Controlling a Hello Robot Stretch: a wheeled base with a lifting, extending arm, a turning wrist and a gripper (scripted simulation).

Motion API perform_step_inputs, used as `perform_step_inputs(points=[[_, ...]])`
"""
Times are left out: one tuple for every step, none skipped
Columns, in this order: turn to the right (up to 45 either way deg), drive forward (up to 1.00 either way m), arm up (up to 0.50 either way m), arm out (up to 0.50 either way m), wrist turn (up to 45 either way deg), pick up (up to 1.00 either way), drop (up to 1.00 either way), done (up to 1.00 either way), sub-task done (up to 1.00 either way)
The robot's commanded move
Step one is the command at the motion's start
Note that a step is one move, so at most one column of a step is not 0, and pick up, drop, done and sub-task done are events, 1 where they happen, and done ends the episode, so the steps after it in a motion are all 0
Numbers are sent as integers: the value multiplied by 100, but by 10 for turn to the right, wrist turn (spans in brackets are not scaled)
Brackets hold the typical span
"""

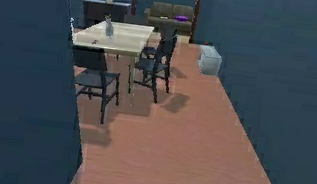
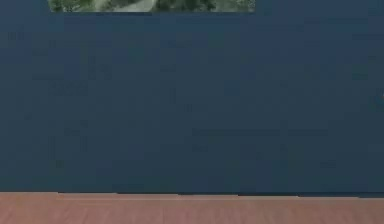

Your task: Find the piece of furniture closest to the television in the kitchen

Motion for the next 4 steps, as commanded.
perform_step_inputs(points=[[0,100,0,0,0,0,0,0,0],[90,0,0,0,0,0,0,0,0],[0,25,0,0,0,0,0,0,0],[-450,0,0,0,0,0,0,0,0]])
